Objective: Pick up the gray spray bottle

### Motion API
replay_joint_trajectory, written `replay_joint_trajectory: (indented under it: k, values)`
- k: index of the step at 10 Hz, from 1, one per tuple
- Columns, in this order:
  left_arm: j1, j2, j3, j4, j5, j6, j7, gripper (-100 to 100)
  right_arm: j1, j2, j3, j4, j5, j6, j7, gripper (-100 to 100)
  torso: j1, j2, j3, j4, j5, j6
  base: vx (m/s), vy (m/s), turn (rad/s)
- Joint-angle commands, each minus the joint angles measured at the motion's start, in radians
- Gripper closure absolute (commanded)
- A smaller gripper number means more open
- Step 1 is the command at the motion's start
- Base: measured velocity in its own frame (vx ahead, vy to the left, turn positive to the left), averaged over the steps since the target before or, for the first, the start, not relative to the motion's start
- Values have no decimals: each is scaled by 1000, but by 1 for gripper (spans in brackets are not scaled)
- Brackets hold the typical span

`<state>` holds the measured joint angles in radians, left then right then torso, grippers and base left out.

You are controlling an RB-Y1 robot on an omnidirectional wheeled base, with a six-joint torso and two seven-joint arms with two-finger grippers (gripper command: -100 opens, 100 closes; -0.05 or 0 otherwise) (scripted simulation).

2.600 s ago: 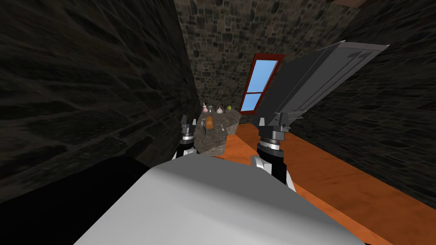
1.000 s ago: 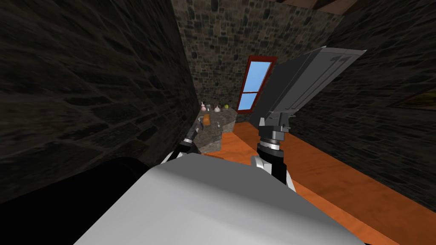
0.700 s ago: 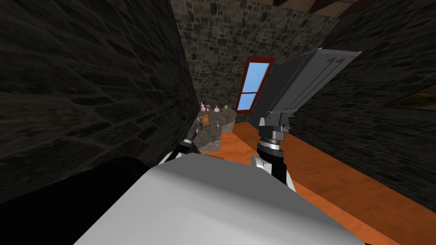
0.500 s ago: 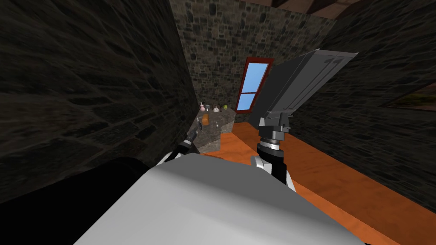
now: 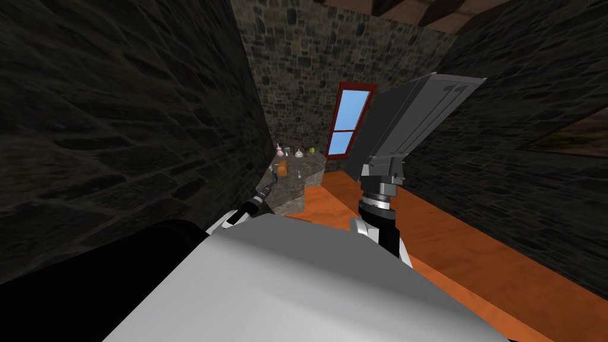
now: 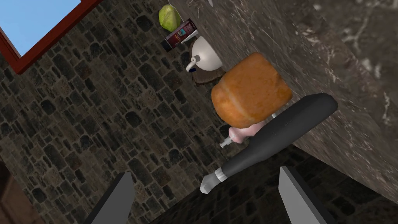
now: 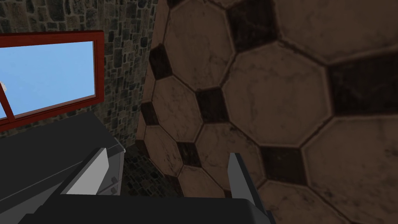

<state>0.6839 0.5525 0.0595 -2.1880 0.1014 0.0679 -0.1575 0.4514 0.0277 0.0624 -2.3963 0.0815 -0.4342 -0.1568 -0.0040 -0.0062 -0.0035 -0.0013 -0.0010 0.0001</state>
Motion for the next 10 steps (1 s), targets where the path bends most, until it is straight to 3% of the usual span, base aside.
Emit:
replay_joint_trajectory:
  k: [1,2,6,7,9,10]
  values:
    - [24,50,18,15,-22,40,-17,-100,0,0,0,0,0,0,0,0,0,0,0,0,0,0,110,-44,-39]
    - [24,61,18,15,-22,40,-17,-100,0,0,0,0,0,0,0,0,1,-1,0,0,0,0,75,-19,-10]
    - [44,188,67,73,-83,140,-54,-100,0,0,0,0,0,0,0,0,2,-1,-1,0,0,0,98,-40,-39]
    - [44,197,67,73,-83,140,-54,-100,0,0,0,0,0,0,0,0,1,-2,-1,0,0,0,100,-42,-13]
    - [52,258,90,102,-114,185,-73,-100,0,0,0,0,0,0,0,0,2,-1,0,0,0,0,100,-47,-30]
    - [52,263,90,102,-114,185,-73,-100,0,0,0,0,0,0,0,0,1,-1,-1,0,0,0,74,-36,-12]
